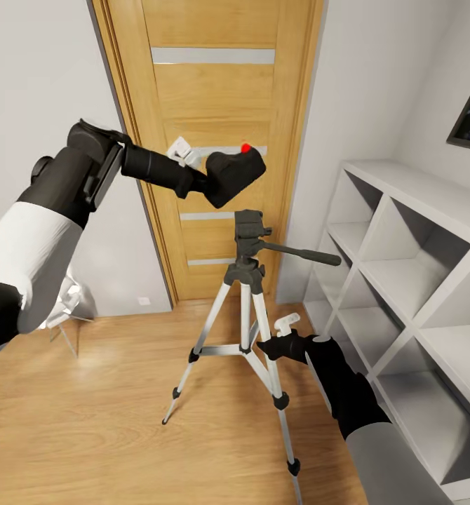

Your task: Attach the digital camera to the camera tripod in the bedroom.

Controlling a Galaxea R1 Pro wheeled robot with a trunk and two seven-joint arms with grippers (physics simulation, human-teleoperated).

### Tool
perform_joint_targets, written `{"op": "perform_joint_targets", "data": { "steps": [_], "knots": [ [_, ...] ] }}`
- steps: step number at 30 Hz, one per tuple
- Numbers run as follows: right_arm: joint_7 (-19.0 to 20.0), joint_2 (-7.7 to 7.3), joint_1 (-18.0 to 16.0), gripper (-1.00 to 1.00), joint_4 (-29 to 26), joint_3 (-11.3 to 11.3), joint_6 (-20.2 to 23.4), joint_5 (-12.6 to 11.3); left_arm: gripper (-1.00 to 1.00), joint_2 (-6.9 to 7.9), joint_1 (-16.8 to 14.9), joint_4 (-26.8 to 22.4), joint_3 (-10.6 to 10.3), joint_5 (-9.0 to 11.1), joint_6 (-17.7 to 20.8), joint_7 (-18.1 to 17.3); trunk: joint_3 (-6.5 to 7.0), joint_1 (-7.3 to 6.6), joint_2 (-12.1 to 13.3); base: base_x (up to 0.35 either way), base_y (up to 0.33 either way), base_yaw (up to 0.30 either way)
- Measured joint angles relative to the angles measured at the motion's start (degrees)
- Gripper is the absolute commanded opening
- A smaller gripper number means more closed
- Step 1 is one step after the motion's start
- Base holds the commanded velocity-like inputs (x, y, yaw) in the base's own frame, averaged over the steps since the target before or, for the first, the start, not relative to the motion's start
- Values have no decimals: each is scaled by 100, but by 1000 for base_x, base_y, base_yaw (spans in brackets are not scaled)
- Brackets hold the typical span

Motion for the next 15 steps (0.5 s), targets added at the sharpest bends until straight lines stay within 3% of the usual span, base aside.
{"op": "perform_joint_targets", "data": {
  "steps": [2, 5, 15],
  "knots": [
    [-9, 0, 0, -100, 66, 0, -6, 24, -100, -2, -6, -16, 4, -292, -121, -284, 0, 0, 0, 0, 0, 0],
    [-20, -2, -2, -100, 119, 0, -15, 20, -100, -7, -9, -32, 3, -548, -223, -505, 1, -1, -2, 0, 0, 0],
    [-13, 0, -1, -100, 116, -3, -16, 32, -100, -91, -12, -172, 8, -681, -274, -616, 1, -1, -2, 0, 0, 0]
  ]
}}
